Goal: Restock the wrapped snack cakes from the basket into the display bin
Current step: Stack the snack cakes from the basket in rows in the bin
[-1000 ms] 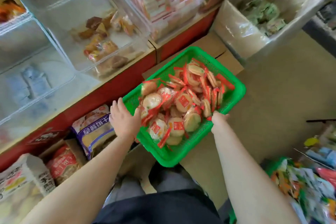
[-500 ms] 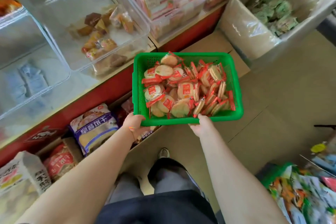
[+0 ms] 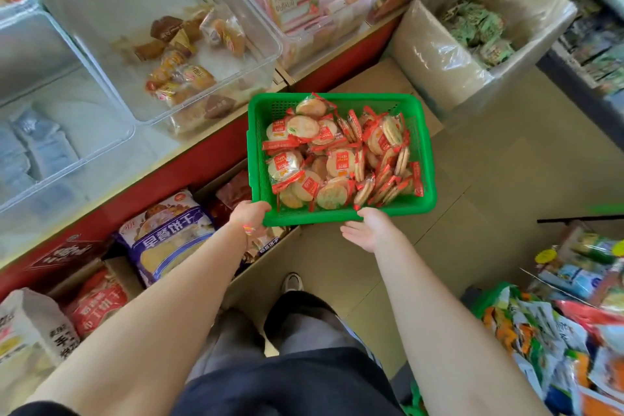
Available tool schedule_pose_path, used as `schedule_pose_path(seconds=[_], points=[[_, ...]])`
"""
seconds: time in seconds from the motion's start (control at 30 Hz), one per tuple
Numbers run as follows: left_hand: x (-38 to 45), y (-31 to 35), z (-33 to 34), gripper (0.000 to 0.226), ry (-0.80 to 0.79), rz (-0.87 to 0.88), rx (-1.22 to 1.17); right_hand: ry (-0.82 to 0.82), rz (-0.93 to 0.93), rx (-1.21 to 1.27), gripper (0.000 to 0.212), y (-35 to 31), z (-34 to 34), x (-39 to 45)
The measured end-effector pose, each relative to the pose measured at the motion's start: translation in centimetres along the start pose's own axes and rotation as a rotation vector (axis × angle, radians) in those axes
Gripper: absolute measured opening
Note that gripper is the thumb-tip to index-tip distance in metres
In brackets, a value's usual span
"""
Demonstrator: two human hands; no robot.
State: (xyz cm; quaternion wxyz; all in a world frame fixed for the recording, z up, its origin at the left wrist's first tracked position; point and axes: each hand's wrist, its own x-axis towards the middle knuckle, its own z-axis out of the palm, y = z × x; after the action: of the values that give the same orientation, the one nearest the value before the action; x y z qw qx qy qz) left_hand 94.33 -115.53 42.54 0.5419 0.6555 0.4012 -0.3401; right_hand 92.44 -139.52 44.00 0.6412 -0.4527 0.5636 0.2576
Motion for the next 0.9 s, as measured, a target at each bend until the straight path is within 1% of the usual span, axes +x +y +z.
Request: schedule_pose_path(seconds=[0.07,0.13,0.23,0.3,0.33,0.37,0.4,0.43,0.5,0.53,0.57,0.6,0.63,0.67,0.73,0.8,0.87,0.9], points=[[-0.5,0.1,-0.8,0.045,-0.080,0.003,-0.044,0.023,-0.028,-0.044,0.049,0.7,1.0,-1.1],[-0.9,0.1,-1.2,0.046,-0.146,0.008,-0.114,0.083,-0.093,-0.090,0.043,1.2,1.9,-1.6],[-1.1,-0.1,-1.2,0.040,-0.210,0.035,-0.176,0.259,-0.289,-0.214,0.031,1.1,3.0,-1.0],[-1.2,0.2,-1.0,0.035,-0.260,0.046,-0.195,0.364,-0.435,-0.331,0.027,0.2,3.3,-0.4],[-1.2,0.6,-0.8,0.034,-0.273,0.056,-0.168,0.408,-0.500,-0.393,0.026,-0.6,3.3,0.1],[-1.2,1.2,-0.7,0.034,-0.269,0.064,-0.115,0.449,-0.555,-0.442,0.025,-1.5,3.4,0.6],[-1.0,1.9,-0.6,0.033,-0.224,0.090,-0.022,0.485,-0.597,-0.475,0.024,-2.6,3.6,1.1],[-0.7,2.7,-0.5,0.031,-0.135,0.142,0.113,0.508,-0.637,-0.492,0.023,-3.7,3.8,1.8],[0.0,4.4,-0.3,0.024,0.132,0.304,0.409,0.556,-0.696,-0.517,0.031,-5.9,4.2,3.2],[0.2,5.3,-0.1,0.020,0.238,0.386,0.474,0.589,-0.705,-0.544,0.037,-6.8,4.3,3.9],[0.4,6.3,0.3,0.017,0.282,0.457,0.486,0.620,-0.712,-0.582,0.042,-7.7,4.3,4.6],[0.7,7.3,1.0,0.014,0.273,0.509,0.494,0.641,-0.711,-0.623,0.044,-8.4,4.1,5.4],[1.2,8.2,2.0,0.013,0.231,0.544,0.537,0.648,-0.699,-0.668,0.046,-9.0,4.0,6.2],[1.9,8.9,3.2,0.014,0.186,0.575,0.622,0.637,-0.675,-0.711,0.047,-9.5,3.9,7.0],[3.6,9.8,5.7,0.032,0.100,0.618,0.837,0.585,-0.617,-0.791,0.044,-10.1,3.8,8.3],[5.1,10.1,7.8,0.058,0.030,0.576,1.025,0.575,-0.580,-0.849,0.032,-10.4,3.6,8.9],[6.2,10.1,9.2,0.075,0.023,0.500,1.174,0.603,-0.583,-0.825,0.021,-11.0,3.5,8.6],[6.7,10.1,9.5,0.078,0.043,0.468,1.220,0.617,-0.613,-0.767,0.018,-11.2,3.5,8.1]])
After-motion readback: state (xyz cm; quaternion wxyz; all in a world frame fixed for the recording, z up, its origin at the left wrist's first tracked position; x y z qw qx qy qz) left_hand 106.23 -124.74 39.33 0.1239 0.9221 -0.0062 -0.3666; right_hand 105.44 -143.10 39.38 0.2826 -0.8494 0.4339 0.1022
